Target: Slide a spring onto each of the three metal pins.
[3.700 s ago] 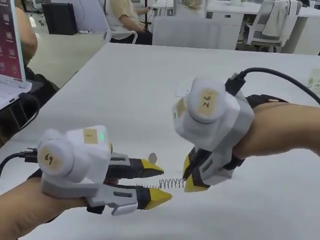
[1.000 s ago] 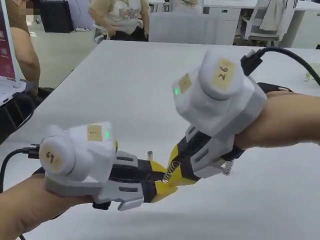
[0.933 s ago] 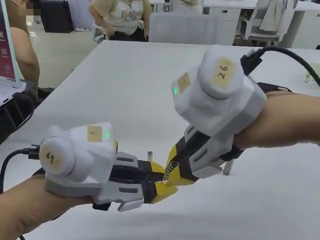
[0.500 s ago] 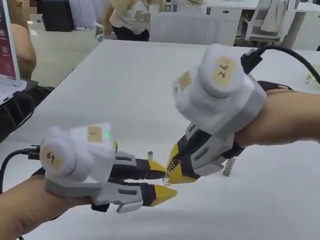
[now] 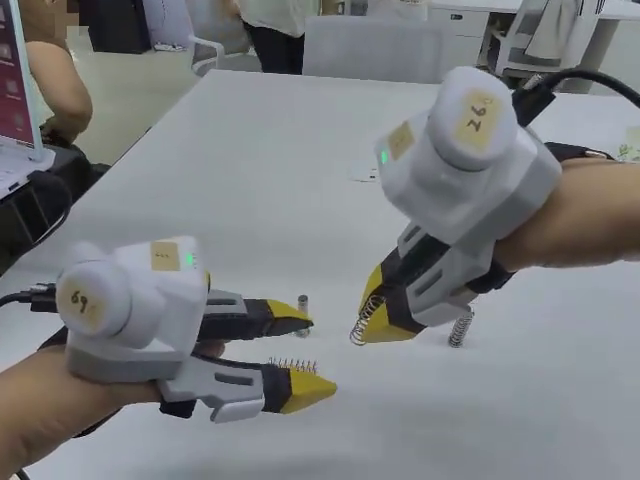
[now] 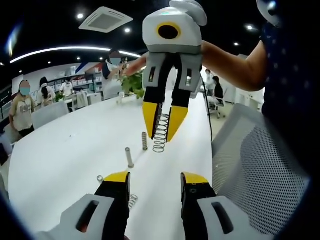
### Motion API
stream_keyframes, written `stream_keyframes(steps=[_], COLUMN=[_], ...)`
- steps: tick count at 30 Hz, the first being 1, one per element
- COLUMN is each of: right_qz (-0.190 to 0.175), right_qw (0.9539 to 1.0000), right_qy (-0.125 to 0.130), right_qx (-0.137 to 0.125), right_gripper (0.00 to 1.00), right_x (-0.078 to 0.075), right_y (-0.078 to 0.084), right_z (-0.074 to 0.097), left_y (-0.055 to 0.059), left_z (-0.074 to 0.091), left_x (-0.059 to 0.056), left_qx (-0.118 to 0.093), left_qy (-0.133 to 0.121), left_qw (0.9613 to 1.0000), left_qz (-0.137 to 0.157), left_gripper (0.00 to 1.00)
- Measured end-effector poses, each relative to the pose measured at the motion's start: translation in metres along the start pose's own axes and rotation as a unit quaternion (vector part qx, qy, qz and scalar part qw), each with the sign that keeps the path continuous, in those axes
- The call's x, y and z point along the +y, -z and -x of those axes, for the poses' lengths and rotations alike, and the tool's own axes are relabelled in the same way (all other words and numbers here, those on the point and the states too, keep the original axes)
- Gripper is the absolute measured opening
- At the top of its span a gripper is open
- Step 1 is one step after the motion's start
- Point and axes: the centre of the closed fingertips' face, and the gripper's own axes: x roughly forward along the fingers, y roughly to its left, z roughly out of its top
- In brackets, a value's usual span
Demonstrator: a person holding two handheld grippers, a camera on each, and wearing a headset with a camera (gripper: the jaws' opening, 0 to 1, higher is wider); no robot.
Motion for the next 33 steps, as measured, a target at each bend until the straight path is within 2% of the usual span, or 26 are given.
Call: stream_keyframes(steps=[10, 23, 28, 33], right_qz=[-0.014, -0.032, -0.037, -0.035], right_qw=[0.9997, 0.9981, 0.9973, 0.9963], right_qy=[0.017, 0.040, 0.048, 0.054], right_qx=[0.014, 0.034, 0.042, 0.056], right_gripper=[0.09, 0.09, 0.09, 0.09], right_x=[-0.014, -0.036, -0.046, -0.057], right_y=[0.017, 0.039, 0.046, 0.052], right_z=[0.009, 0.020, 0.018, 0.009], left_y=[0.010, 0.025, 0.030, 0.031], left_z=[0.008, 0.020, 0.024, 0.026], left_x=[0.012, 0.021, 0.022, 0.020], left_qx=[-0.001, 0.000, 0.001, 0.001], left_qy=[-0.031, -0.066, -0.073, -0.076], left_qw=[0.9993, 0.9966, 0.9958, 0.9953], left_qz=[0.023, 0.050, 0.056, 0.060], left_gripper=[0.45, 0.53, 0.54, 0.54])
